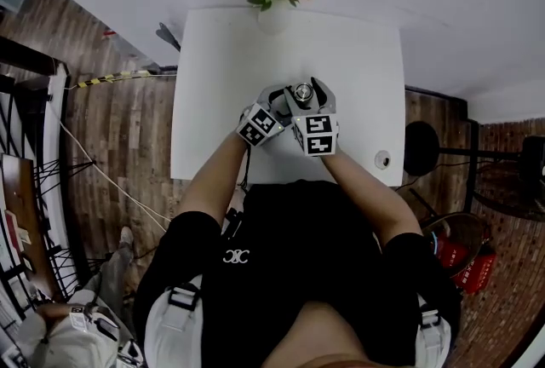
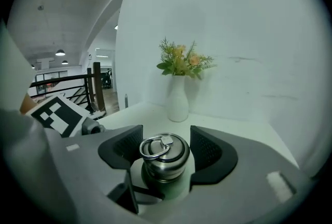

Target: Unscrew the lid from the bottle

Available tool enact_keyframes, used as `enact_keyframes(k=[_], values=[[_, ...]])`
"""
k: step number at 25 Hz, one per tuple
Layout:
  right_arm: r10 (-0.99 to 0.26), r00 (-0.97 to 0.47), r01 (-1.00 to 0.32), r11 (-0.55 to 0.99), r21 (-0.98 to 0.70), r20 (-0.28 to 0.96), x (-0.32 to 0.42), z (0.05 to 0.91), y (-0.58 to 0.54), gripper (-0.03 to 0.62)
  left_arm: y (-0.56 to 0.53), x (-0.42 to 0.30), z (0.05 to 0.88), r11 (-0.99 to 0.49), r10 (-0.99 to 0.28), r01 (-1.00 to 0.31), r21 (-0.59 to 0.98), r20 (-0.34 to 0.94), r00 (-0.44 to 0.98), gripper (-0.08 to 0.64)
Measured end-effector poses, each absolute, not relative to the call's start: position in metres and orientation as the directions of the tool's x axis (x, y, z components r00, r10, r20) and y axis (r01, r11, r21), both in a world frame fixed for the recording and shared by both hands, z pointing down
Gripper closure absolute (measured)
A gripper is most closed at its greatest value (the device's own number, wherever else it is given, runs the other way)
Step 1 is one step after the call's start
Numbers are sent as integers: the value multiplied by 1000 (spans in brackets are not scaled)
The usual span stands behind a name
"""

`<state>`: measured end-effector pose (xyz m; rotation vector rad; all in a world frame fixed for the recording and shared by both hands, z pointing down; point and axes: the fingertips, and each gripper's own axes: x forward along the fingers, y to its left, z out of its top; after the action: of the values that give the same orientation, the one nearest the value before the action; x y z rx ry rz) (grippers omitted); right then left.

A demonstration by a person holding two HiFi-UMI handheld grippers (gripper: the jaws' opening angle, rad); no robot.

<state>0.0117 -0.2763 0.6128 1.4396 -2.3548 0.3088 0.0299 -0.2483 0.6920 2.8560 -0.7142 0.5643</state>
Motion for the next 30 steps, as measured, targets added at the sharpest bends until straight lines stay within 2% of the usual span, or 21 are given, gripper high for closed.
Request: enact_keyframes(k=[6,9,14,18,21,25,28,30], values=[[-823,-378,-884,456,97,424,11,618,-277,324,-250,30,693,-874,-429,-484,50,389,815,195],[-823,-359,-898,432,76,439,13,625,-278,324,-250,30,693,-871,-433,-488,50,389,813,195],[-810,-401,-889,457,32,427,16,624,-277,324,-249,30,693,-872,-432,-487,50,388,814,195],[-771,-472,-842,538,41,427,13,624,-275,324,-249,30,693,-872,-433,-487,46,390,813,195],[-689,-600,-756,654,-7,408,10,623,-275,324,-250,30,693,-870,-435,-490,46,392,810,195],[-487,-769,-538,843,-10,413,6,622,-269,324,-252,31,694,-869,-435,-492,48,399,807,195],[-378,-821,-407,913,26,428,3,620,-264,323,-251,31,695,-867,-435,-495,49,408,802,195],[-344,-838,-363,931,39,424,2,615,-264,322,-250,31,695,-866,-435,-498,51,413,800,195]])
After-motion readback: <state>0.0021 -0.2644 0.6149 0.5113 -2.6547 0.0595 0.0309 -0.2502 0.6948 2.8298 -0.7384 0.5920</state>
